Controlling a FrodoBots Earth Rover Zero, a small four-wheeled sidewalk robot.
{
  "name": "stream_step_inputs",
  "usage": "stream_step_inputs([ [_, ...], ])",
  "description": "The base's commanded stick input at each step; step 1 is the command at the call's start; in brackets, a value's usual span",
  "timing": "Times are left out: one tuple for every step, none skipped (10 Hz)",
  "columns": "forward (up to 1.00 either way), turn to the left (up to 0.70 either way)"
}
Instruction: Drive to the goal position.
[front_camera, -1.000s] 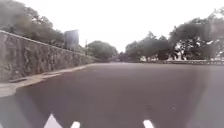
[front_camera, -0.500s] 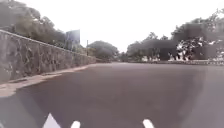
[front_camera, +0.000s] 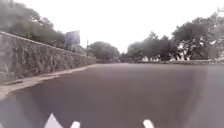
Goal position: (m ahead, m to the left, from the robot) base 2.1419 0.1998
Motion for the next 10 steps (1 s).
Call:
stream_step_inputs([
  [0.5,0.0],
  [0.5,0.0],
  [0.5,0.0],
  [0.5,0.0],
  [0.5,0.0],
  [0.5,0.0],
  [0.5,0.0],
  [0.5,0.0],
  [0.5,0.0],
  [0.5,0.0],
])
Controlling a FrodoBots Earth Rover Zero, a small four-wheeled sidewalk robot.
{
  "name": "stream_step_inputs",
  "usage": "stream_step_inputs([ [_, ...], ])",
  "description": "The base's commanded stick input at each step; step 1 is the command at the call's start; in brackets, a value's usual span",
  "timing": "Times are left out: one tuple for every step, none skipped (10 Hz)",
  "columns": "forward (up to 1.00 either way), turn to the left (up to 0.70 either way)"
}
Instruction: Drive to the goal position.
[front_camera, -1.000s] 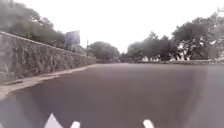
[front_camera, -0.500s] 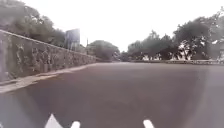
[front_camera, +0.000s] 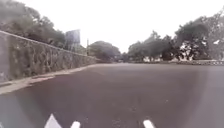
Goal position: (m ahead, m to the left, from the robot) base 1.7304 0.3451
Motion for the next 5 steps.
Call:
stream_step_inputs([
  [0.5,0.0],
  [0.5,0.0],
  [0.5,0.0],
  [0.5,0.0],
  [0.5,0.0],
])
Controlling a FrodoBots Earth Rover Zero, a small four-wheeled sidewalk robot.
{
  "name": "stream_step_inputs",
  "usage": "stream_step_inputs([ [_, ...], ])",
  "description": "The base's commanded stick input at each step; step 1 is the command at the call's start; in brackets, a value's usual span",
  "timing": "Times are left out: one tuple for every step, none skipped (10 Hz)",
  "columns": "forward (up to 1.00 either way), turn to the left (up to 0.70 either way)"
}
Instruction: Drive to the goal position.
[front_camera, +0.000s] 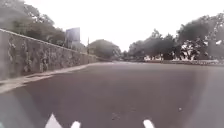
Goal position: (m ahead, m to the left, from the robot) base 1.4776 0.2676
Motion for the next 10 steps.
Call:
stream_step_inputs([
  [0.5,0.0],
  [0.5,0.0],
  [0.5,0.0],
  [0.5,0.0],
  [0.5,0.0],
  [0.5,0.0],
  [0.5,0.0],
  [0.5,0.0],
  [0.5,0.0],
  [0.5,0.0],
])
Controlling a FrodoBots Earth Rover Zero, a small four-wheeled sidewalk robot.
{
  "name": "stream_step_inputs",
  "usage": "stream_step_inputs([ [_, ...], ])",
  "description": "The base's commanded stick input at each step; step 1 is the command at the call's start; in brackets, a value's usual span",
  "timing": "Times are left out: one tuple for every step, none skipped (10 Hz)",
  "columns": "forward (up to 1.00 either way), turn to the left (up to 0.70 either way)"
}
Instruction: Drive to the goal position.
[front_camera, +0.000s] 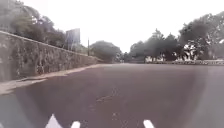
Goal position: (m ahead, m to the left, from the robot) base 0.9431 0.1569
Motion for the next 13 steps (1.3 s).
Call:
stream_step_inputs([
  [0.5,0.0],
  [0.5,0.0],
  [0.5,0.0],
  [0.5,0.0],
  [0.5,0.0],
  [0.5,0.0],
  [0.5,0.0],
  [0.5,0.0],
  [0.5,0.0],
  [0.5,0.0],
  [0.5,0.0],
  [0.5,0.0],
  [0.5,0.0],
])
